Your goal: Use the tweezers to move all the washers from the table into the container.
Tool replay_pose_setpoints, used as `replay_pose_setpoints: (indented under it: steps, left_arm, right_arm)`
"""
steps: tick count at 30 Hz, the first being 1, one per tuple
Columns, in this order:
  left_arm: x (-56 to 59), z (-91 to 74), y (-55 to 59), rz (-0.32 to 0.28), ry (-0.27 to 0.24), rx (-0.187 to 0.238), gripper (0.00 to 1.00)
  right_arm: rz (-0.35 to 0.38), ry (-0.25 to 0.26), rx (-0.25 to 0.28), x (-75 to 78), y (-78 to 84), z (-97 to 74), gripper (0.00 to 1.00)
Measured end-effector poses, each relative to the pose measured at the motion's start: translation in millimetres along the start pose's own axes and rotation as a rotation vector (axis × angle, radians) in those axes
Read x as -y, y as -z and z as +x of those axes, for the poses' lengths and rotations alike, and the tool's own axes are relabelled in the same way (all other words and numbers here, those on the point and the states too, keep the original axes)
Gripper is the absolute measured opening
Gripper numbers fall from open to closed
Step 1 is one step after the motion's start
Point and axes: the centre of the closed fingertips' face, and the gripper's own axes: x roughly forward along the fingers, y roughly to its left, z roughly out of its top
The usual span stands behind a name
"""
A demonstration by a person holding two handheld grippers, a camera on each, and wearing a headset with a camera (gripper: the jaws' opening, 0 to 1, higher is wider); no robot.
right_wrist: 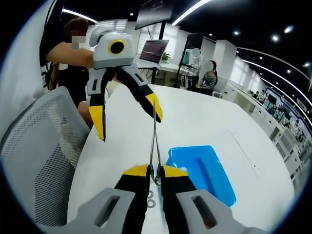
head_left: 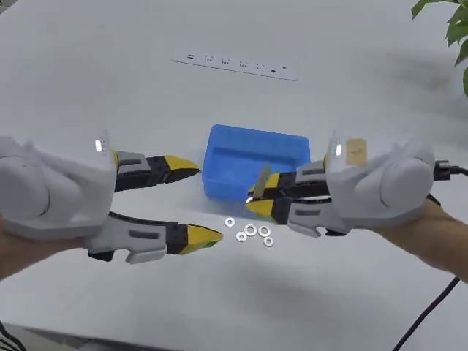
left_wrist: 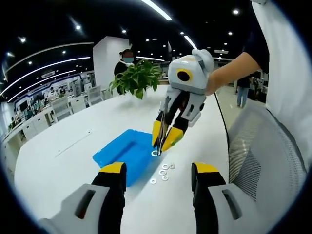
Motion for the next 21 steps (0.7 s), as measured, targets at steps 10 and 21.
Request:
replay_pose_setpoints:
  steps: [10,21]
  left_arm:
    - [-7.6,-17.4,13.2,-0.035,-0.047,0.0,0.61]
    - [-13.9,-20.9,19.7,-0.086,-0.077,0.011,0.66]
  right_arm:
    - [0.013,0.071,0.0,52.7,-3.1,3.5,0.09]
    - [0.068,0.075,-0.042,78.2,28.2,28.3,0.09]
